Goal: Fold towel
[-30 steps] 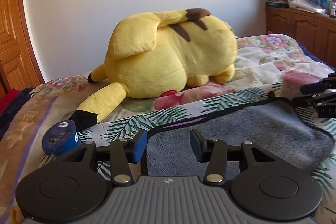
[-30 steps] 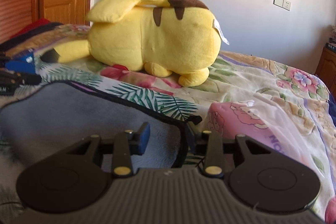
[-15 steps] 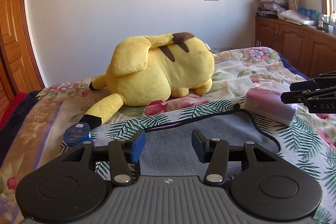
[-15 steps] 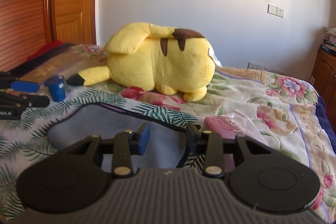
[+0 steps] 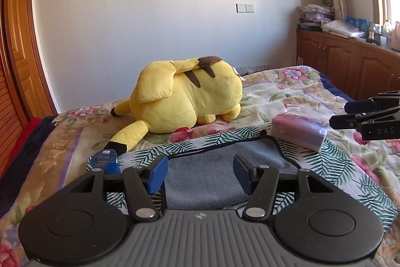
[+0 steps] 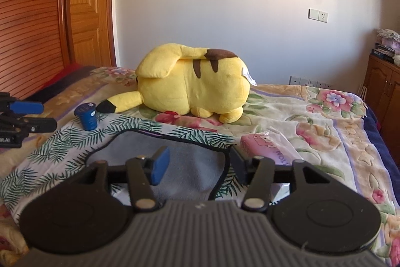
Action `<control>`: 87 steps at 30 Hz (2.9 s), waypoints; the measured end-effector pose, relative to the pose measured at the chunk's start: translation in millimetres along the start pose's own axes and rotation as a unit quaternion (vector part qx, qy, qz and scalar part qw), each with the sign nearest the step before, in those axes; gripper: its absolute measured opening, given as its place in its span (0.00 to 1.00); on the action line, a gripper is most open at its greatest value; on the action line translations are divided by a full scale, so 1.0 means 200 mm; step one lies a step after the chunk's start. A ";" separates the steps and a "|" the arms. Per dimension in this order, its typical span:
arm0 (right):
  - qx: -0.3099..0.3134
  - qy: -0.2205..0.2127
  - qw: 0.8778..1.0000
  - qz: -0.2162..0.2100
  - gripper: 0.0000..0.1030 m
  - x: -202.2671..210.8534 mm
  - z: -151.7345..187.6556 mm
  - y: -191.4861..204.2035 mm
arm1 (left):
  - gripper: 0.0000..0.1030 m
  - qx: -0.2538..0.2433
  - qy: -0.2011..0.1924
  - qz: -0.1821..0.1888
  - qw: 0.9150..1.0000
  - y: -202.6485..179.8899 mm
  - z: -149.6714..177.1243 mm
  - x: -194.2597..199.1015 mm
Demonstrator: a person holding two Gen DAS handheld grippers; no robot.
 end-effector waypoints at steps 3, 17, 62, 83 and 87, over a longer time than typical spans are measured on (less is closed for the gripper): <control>-0.002 -0.001 1.000 0.005 0.56 0.05 0.00 0.03 | 0.57 0.004 -0.003 -0.003 1.000 0.01 0.01 0.07; 0.007 -0.020 0.999 0.036 1.00 0.28 0.00 0.15 | 0.84 0.029 -0.019 -0.009 0.999 0.03 0.03 0.42; -0.016 -0.003 1.000 0.004 1.00 0.50 0.38 0.47 | 0.84 0.059 0.038 -0.019 0.997 -0.07 0.46 0.71; -0.041 0.023 0.999 -0.009 1.00 0.50 0.57 0.53 | 0.84 0.043 0.064 -0.009 0.997 -0.18 0.69 0.69; -0.042 0.021 0.999 -0.005 1.00 0.49 0.59 0.52 | 0.84 0.056 0.061 -0.007 0.997 -0.18 0.71 0.70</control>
Point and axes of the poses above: each gripper's, at about its wrist camera, not at the fingertips, and x roughly against the way its jaws point, y to its left, z to its underside, the point moved 1 cm from there along -x, roughly the way its jaws point, and after that the axes turned 14 degrees about -z, right-handed, at the moved point
